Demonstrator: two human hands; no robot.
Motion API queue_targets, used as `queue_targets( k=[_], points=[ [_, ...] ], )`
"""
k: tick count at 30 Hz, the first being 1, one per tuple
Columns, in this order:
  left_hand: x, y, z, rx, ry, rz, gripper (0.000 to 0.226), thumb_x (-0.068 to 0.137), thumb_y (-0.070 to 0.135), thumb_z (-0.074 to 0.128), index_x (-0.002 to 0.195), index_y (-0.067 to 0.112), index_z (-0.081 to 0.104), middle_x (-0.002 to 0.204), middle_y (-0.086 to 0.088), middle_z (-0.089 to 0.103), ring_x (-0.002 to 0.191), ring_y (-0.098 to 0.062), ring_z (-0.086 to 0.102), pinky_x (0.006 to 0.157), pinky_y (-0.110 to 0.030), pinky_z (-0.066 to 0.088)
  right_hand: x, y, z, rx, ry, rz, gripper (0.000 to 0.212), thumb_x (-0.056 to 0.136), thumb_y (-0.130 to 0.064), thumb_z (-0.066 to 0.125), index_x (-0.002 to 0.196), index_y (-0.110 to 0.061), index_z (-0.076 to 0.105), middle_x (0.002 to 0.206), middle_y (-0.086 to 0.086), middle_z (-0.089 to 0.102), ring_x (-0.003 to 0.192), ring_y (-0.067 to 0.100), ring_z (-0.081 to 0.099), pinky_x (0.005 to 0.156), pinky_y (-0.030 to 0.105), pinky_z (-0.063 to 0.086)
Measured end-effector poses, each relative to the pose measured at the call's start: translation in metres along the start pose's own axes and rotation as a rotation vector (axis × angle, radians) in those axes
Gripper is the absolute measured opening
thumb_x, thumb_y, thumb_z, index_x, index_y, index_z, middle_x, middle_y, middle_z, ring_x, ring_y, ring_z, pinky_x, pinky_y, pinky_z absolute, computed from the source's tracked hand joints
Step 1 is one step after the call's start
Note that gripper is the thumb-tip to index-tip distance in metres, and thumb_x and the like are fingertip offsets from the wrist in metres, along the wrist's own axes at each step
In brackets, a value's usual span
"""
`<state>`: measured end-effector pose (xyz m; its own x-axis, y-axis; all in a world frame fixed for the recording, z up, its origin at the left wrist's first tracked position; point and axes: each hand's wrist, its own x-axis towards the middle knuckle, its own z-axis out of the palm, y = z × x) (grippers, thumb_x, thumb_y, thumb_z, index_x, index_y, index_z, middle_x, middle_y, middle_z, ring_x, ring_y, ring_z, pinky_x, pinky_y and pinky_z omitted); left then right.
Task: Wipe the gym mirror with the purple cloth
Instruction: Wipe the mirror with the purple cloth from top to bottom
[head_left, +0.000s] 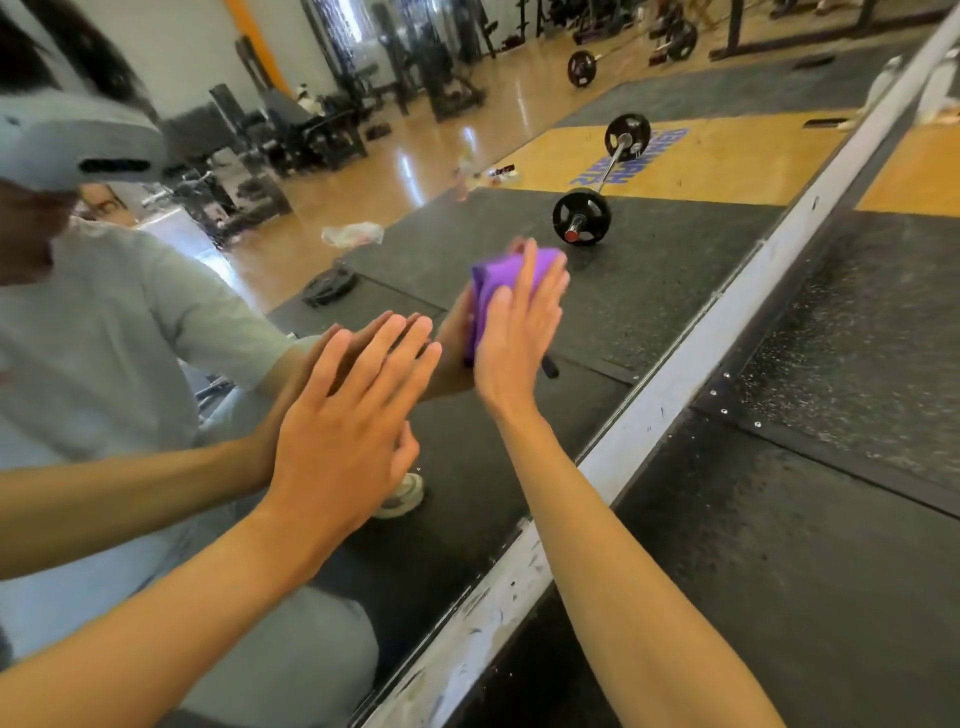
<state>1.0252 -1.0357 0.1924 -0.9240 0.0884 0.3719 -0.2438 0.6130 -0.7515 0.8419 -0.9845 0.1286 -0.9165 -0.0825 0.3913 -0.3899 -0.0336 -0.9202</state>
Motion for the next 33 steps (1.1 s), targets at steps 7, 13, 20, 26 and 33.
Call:
queue_targets(
  k=[7, 13, 20, 26, 33],
  points=[
    [0.000, -0.001, 0.006, 0.051, 0.004, 0.011, 0.075, 0.098, 0.036, 0.037, 0.167, 0.012, 0.022, 0.176, -0.010, 0.012, 0.162, -0.029, 0.012, 0.130, -0.054, 0.007, 0.015, 0.002, -0.003, -0.080, 0.006, -0.286, 0.057, 0.110, -0.037, 0.024, 0.165, -0.028, 0.013, 0.175, 0.008, 0.003, 0.162, 0.025, -0.002, 0.129, 0.047, 0.005],
    [0.000, 0.002, 0.008, 0.161, 0.046, 0.030, 0.076, 0.099, 0.034, 0.034, 0.168, 0.011, 0.014, 0.176, -0.012, 0.008, 0.162, -0.029, 0.013, 0.128, -0.056, 0.010, 0.043, 0.092, -0.018, 0.008, 0.124, 0.157, 0.056, 0.112, -0.040, 0.021, 0.165, -0.029, 0.007, 0.175, 0.003, 0.004, 0.161, 0.019, 0.001, 0.131, 0.042, 0.005],
    [0.000, 0.003, 0.011, 0.250, 0.069, 0.038, 0.075, 0.100, 0.037, 0.032, 0.168, 0.010, 0.013, 0.176, -0.012, 0.007, 0.162, -0.030, 0.012, 0.127, -0.056, 0.012, 0.008, 0.198, -0.014, 0.146, 0.188, 0.613, 0.066, 0.110, -0.054, 0.027, 0.167, -0.024, 0.014, 0.171, 0.002, 0.024, 0.156, 0.024, 0.027, 0.126, 0.049, 0.029],
    [0.000, 0.004, 0.014, 0.276, 0.071, 0.035, 0.074, 0.101, 0.037, 0.029, 0.168, 0.010, 0.013, 0.176, -0.012, 0.008, 0.161, -0.028, 0.014, 0.126, -0.057, 0.017, -0.023, 0.227, -0.008, 0.073, 0.179, 0.768, 0.069, 0.107, -0.062, 0.028, 0.165, -0.025, 0.022, 0.164, 0.002, 0.036, 0.149, 0.025, 0.039, 0.124, 0.048, 0.034],
    [0.000, 0.003, 0.014, 0.288, 0.088, 0.041, 0.080, 0.098, 0.041, 0.039, 0.168, 0.010, 0.015, 0.176, -0.013, 0.010, 0.161, -0.028, 0.018, 0.127, -0.057, 0.012, -0.006, 0.167, -0.016, 0.010, 0.179, 0.674, 0.059, 0.114, -0.042, 0.020, 0.167, -0.018, 0.009, 0.174, 0.006, 0.010, 0.160, 0.029, 0.010, 0.130, 0.051, 0.013]
  ],
)
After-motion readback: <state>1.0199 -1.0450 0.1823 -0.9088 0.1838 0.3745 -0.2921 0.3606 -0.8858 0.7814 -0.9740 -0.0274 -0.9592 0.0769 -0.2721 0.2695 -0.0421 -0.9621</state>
